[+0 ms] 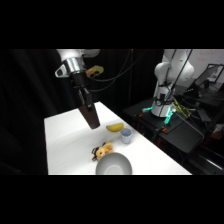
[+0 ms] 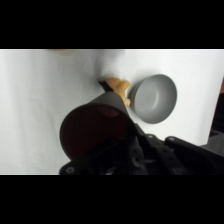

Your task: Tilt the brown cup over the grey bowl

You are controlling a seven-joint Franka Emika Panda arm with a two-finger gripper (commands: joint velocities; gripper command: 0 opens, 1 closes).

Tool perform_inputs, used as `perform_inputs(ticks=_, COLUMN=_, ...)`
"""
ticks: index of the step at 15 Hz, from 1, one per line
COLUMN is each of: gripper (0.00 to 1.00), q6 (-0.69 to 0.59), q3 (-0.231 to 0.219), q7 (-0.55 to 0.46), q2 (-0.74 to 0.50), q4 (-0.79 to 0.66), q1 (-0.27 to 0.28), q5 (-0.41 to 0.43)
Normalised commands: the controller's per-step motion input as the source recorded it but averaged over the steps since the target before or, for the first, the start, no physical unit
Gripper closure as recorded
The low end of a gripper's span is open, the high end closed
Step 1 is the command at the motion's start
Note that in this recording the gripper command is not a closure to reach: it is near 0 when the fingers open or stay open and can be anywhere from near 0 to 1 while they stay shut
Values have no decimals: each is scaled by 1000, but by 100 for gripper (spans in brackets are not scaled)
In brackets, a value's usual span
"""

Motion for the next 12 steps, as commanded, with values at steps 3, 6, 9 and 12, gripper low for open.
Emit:
perform_inputs(ticks=3, gripper=7, q6=974, q3=-9, q7=223, q2=-344, q4=-679, q1=50, q5=-72)
perform_inputs(ticks=6, gripper=5, q6=745, q3=44, q7=321, q2=-88, q4=-448, q1=103, q5=-111)
perform_inputs(ticks=9, gripper=6, q6=430, q3=52, q7=301, q2=36, q4=-226, q1=81, q5=-161)
perform_inputs(ticks=12, gripper=8, q6=323, q3=23, q7=321, q2=78, q4=-100, q1=71, q5=-264)
